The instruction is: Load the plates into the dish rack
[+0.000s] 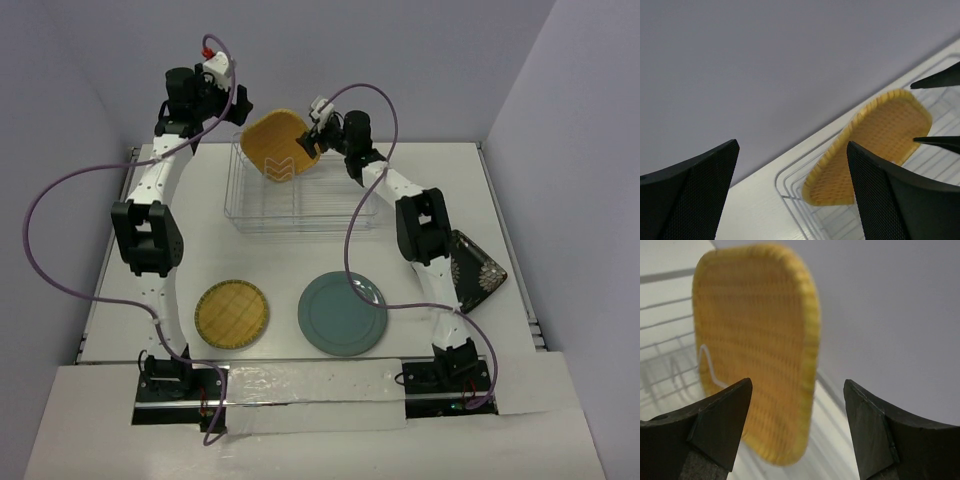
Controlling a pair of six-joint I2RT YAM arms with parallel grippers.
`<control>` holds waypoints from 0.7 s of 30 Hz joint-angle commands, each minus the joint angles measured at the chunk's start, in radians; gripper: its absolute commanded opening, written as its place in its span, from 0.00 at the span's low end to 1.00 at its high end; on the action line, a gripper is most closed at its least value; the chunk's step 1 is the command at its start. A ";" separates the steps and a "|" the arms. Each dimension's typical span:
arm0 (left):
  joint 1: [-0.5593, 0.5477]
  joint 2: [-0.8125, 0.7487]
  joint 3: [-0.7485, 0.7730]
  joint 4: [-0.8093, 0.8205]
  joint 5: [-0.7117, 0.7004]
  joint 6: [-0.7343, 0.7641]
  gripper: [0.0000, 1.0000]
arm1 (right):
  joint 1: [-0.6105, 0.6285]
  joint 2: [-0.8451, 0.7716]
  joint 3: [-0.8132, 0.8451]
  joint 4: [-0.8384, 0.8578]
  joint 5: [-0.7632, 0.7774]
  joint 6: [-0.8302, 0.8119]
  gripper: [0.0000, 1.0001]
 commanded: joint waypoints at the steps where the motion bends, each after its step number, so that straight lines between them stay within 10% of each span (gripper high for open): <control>1: 0.002 0.041 0.075 -0.142 0.157 0.227 0.96 | -0.011 -0.183 -0.117 0.064 -0.050 0.033 0.82; 21: -0.033 0.202 0.109 -0.240 0.151 0.486 0.91 | -0.021 -0.806 -0.697 0.210 0.057 0.087 1.00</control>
